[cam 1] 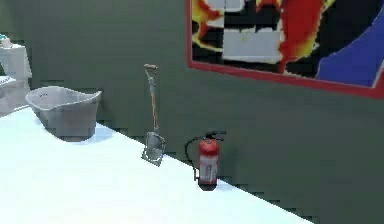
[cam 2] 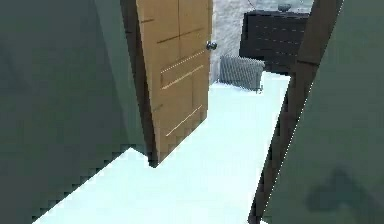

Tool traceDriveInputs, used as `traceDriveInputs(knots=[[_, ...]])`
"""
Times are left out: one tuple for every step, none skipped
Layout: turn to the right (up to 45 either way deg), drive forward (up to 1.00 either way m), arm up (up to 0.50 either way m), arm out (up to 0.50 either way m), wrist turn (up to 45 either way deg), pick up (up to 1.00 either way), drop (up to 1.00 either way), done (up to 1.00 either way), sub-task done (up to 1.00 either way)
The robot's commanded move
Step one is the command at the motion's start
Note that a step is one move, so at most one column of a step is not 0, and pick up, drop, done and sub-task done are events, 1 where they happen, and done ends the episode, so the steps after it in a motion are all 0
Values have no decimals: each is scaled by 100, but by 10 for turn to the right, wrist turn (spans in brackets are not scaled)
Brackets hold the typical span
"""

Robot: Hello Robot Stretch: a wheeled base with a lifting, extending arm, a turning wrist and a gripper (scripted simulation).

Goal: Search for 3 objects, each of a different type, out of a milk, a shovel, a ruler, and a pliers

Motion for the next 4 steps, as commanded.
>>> traceDriveInputs(knots=[[330,0,0,0,0,0,0,0,0],[0,30,0,0,0,0,0,0,0],[-450,0,0,0,0,0,0,0,0],[-240,0,0,0,0,0,0,0,0]])
